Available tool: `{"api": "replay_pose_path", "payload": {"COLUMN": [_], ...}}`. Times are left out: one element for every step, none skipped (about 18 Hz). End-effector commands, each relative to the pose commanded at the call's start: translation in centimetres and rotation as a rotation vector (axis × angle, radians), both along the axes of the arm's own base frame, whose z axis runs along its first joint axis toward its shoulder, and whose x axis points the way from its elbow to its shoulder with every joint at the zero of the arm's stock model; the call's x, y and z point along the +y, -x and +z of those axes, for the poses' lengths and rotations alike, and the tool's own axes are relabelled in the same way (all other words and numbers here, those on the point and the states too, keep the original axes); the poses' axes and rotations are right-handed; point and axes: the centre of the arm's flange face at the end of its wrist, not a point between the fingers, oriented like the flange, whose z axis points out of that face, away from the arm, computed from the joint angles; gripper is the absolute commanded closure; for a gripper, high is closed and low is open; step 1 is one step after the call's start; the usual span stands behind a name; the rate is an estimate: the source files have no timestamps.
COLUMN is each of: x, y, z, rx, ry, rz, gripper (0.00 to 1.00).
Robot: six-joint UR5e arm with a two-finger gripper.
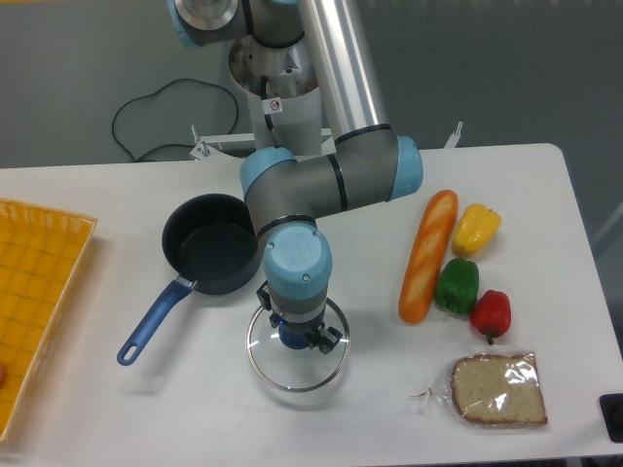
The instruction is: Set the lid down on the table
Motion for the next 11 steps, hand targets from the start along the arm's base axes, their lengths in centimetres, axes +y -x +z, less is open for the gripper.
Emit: {"api": "replay_pose_path", "payload": {"x": [0.1,0.3,0.4,0.4,0.5,0.6,0.8,0.9,1.0,1.0,1.0], "y": [0.0,-0.2,-0.1,-0.1,-0.1,-0.1,-0.3,-0.3,-0.3,-0.3,-0.3], "z": [0.0,-0.2,-0.2,-0.3,-0.5,-0.6,-0.8,-1.0,-1.1,-1.3,-1.6], "rx": [0.002,0.004,0.007,0.009,0.01,0.014,0.017,0.02,0.025,0.028,0.03], "ry": [-0.004,-0.006,-0.01,-0.012,-0.012,-0.016,-0.02,-0.023,-0.029,-0.032,-0.037], "rz": [0.0,-0.001,0.0,0.0,0.0,-0.001,-0.005,-0.006,-0.006,-0.005,-0.006], "gripper": [0.56,0.56,0.56,0.56,0.56,0.56,0.56,0.56,0.56,0.56,0.56]}}
